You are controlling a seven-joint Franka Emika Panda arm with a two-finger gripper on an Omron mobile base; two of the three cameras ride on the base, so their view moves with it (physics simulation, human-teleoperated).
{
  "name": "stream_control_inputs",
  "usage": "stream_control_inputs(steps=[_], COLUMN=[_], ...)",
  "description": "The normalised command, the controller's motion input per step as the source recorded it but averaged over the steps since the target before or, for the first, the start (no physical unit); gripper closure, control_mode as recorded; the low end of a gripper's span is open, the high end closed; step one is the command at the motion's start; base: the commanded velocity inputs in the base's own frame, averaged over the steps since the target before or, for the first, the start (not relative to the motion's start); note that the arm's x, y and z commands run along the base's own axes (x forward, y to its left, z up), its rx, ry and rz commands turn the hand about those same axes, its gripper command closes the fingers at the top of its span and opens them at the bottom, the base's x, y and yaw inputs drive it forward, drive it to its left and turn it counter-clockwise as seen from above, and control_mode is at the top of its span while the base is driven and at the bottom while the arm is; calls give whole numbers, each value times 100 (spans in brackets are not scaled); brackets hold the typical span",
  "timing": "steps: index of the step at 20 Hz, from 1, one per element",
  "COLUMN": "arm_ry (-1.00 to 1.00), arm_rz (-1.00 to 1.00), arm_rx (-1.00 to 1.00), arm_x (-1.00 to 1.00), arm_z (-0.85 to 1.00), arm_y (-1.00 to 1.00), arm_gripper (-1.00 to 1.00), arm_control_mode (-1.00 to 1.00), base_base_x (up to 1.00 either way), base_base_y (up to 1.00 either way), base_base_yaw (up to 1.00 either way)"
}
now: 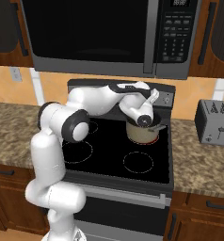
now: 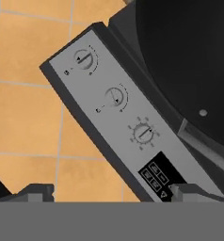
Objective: Turn off the rear right burner of the stove.
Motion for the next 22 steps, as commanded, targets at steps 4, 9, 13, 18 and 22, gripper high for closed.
stream_control_inputs(steps=[4, 9, 13, 18, 22], arm_ry=[0, 0, 0, 0, 0], arm_rz=[-1, 0, 0, 0, 0], arm_rx=[0, 0, 0, 0, 0], arm_x=[28, 10, 24, 31, 33], arm_z=[-15, -13, -7, -13, -14], arm_y=[-7, -16, -12, -4, -2], arm_gripper=[-100, -100, -100, -100, -100], arm_control_mode=[-100, -100, -100, -100, -100], base_base_x=[0, 0, 0, 0, 0], base_base_y=[0, 0, 0, 0, 0], base_base_yaw=[0, 0, 0, 0, 0])
